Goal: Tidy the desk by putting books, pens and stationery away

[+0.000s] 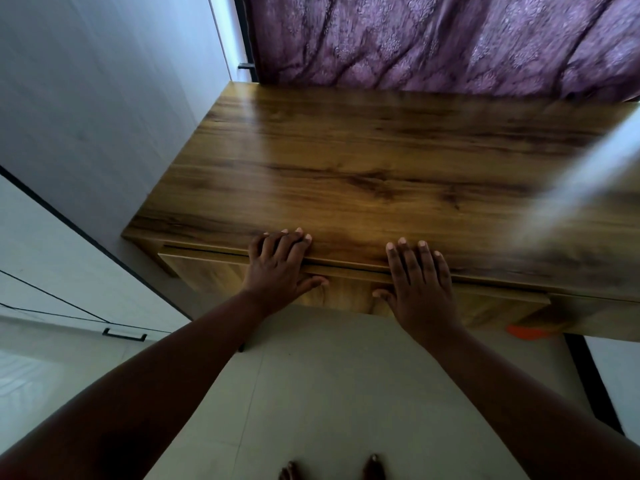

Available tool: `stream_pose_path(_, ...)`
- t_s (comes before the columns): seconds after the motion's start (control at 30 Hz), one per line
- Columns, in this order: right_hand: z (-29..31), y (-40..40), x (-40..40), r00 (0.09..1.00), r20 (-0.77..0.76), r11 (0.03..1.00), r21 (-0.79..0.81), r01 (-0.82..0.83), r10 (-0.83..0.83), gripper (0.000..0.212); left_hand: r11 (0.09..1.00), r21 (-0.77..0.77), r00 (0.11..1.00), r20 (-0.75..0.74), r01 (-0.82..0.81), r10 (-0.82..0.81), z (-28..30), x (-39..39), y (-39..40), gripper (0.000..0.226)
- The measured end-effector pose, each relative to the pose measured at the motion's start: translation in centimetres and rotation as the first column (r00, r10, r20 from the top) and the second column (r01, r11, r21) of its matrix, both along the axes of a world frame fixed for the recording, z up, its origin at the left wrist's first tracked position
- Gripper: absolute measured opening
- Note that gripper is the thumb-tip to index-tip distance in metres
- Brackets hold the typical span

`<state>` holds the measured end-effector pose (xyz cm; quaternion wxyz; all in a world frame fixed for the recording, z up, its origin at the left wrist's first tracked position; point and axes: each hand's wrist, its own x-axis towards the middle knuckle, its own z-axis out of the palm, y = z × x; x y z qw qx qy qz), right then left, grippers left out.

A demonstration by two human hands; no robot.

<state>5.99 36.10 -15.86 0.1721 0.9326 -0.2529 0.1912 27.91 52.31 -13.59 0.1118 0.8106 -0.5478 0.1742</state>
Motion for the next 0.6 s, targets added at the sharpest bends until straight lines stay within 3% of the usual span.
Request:
stream_pose_path(0.23,-0.9,-0.6,0.0,0.996,0.076,0.996,-0.079,-0.048,0.054,0.056,0.994,-0.090,0.998,-0.029,-0.060,0.057,-0.5,-0.4,-0.8,0.078)
stream_pose_path(0.43,-0.6,-1.2,-0.2,0.995,0.052,0.987,-0.138,-0.077,0.084,0.054,0.996,-0.054,0.995,-0.076,-0.068,0.064,-0.3,-0.6,-0.8,0.079)
stream_pose_path(0.6,1.8,-2.5,-0.7,0.983,-0.061,0.985,0.003,-0.172,0.172,0.060,0.998,-0.024,0.990,-0.130,-0.064,0.060,1.9,-1.0,-1.1,0.077)
